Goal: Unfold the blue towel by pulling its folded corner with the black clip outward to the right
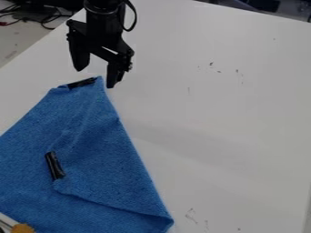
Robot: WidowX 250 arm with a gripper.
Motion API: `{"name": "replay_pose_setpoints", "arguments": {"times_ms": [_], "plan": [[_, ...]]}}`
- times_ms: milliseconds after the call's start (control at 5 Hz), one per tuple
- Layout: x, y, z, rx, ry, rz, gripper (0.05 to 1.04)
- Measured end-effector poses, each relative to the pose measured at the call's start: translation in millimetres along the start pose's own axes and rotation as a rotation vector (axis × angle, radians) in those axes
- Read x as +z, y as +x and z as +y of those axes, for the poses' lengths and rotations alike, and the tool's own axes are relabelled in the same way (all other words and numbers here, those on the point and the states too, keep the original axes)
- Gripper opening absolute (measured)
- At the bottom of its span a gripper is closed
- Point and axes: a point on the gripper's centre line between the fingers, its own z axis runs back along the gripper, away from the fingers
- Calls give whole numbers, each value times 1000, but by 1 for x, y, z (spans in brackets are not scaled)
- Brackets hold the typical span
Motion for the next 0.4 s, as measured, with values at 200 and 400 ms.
{"name": "replay_pose_setpoints", "arguments": {"times_ms": [200,400], "plan": [[-9,-4,-4,0,-9,27,1001],[-18,-30,-2,64,-31,35,1001]]}}
